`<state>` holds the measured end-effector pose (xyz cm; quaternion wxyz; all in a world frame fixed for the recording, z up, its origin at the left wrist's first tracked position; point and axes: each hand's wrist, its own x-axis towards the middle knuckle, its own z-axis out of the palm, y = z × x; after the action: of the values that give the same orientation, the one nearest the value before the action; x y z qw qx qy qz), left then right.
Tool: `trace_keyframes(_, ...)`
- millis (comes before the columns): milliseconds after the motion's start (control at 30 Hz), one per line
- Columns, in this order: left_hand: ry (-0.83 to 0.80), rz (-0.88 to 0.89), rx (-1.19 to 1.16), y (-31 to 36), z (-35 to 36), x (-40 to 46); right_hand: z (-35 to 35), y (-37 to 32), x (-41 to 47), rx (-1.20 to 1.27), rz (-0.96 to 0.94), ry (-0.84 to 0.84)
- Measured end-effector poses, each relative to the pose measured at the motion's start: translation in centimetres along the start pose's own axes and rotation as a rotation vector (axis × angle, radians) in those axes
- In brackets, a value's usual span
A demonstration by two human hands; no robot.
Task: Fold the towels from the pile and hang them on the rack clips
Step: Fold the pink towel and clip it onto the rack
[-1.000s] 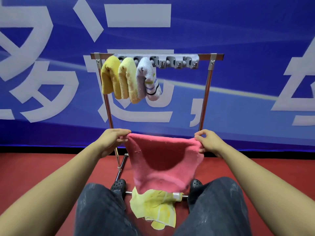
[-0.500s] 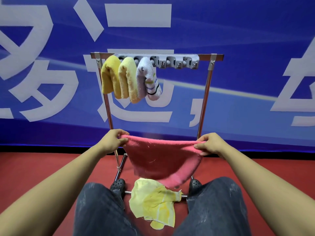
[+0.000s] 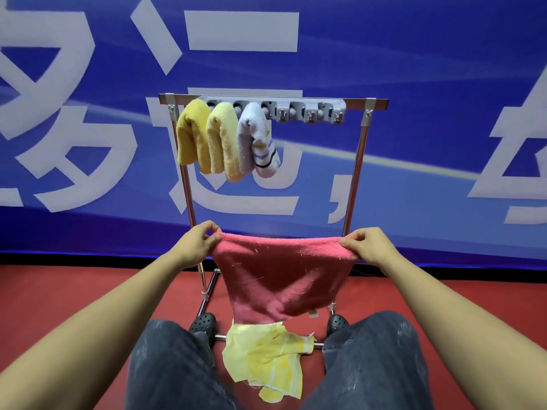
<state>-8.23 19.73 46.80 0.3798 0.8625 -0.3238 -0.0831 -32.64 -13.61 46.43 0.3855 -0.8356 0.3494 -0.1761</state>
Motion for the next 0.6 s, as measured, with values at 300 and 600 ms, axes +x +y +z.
trace_keyframes(300, 0.097, -0.046, -0.251, 0.03, -0.62, -0.21, -0.21, -0.38, -0.26, 0.166, -0.028, 0.015)
trace_keyframes(600, -0.004, -0.040, -0.185, -0.03, -0.92, -0.58, -0.88, -0.16, -0.32, -0.116, -0.047, -0.168)
